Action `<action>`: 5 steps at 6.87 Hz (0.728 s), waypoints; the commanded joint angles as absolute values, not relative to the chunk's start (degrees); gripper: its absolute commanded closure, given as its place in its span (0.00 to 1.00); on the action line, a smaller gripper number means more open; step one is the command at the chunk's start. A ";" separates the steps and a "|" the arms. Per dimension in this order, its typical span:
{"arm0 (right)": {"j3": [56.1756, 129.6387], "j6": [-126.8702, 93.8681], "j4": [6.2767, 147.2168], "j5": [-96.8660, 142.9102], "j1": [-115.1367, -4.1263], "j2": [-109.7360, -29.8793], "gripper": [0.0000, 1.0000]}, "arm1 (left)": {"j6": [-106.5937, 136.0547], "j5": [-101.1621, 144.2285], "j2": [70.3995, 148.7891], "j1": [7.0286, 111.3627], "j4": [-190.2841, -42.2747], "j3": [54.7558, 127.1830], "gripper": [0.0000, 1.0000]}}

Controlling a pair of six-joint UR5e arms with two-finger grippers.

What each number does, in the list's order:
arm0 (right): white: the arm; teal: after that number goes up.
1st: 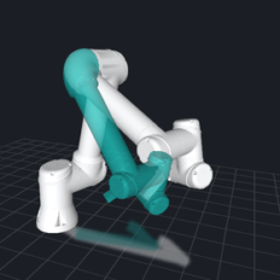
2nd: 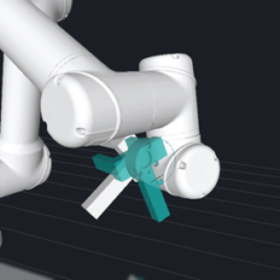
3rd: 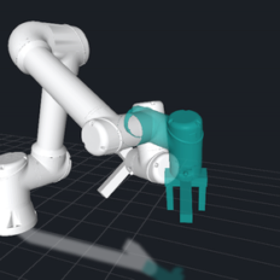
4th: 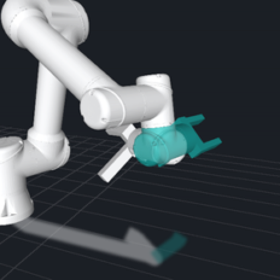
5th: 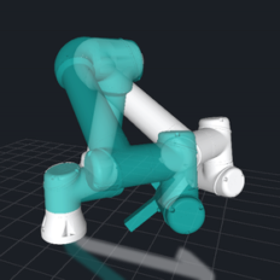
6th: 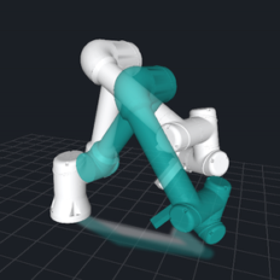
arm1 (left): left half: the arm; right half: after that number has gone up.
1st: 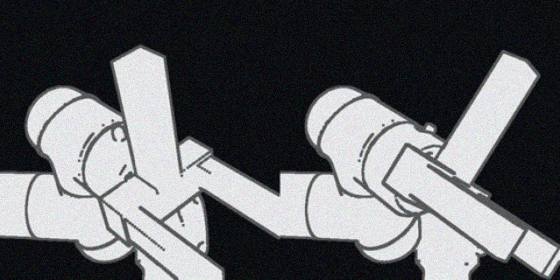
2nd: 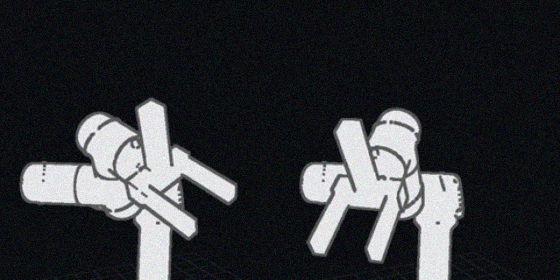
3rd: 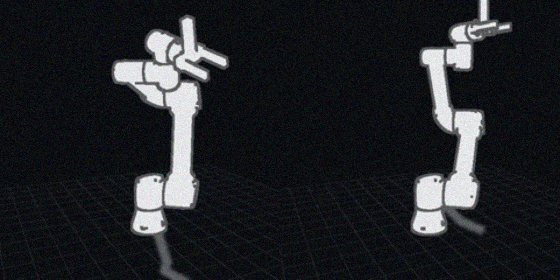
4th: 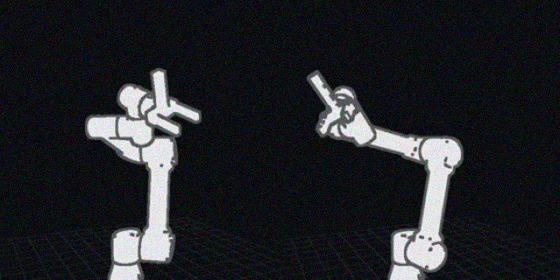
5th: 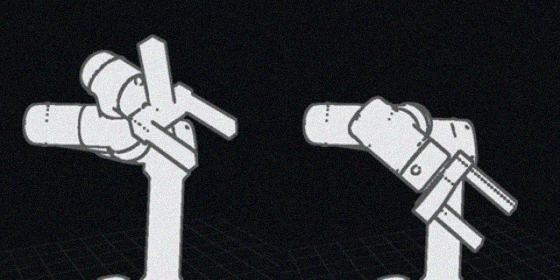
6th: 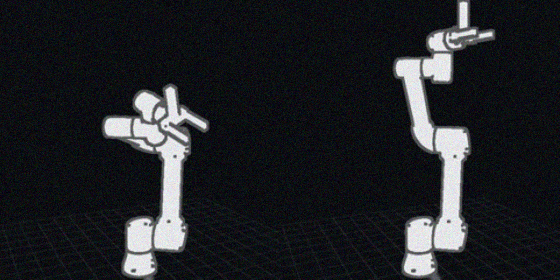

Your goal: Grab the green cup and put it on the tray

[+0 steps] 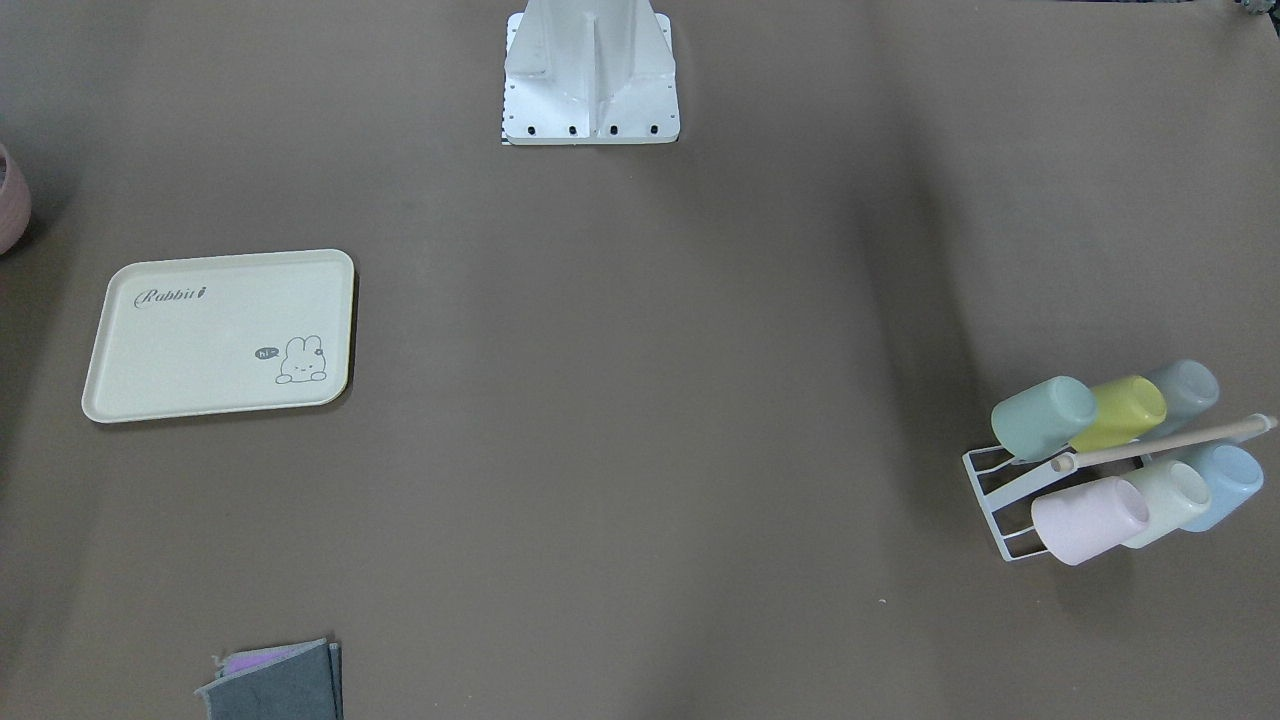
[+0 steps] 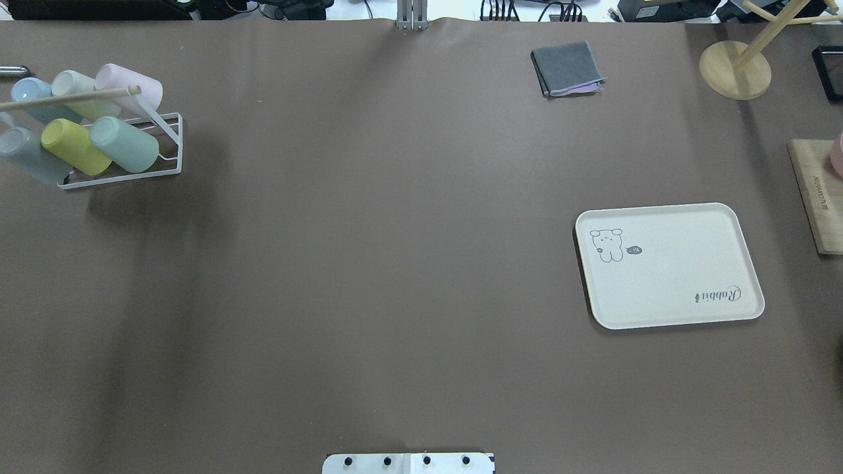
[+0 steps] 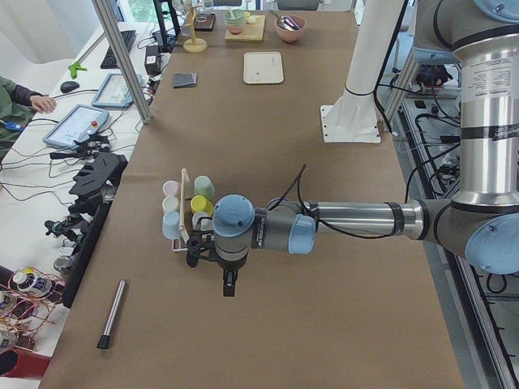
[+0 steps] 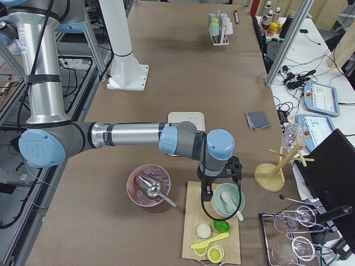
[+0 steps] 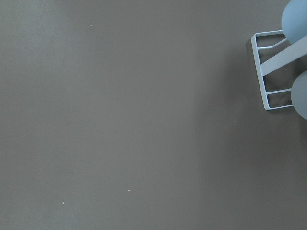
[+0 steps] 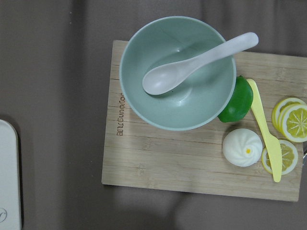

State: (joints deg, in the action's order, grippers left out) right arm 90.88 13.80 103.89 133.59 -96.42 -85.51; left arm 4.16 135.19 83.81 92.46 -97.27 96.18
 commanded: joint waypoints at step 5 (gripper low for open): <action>92.55 13.71 103.97 133.86 -96.42 -86.13 0.00 | 4.13 134.91 83.68 91.67 -101.59 97.38 0.02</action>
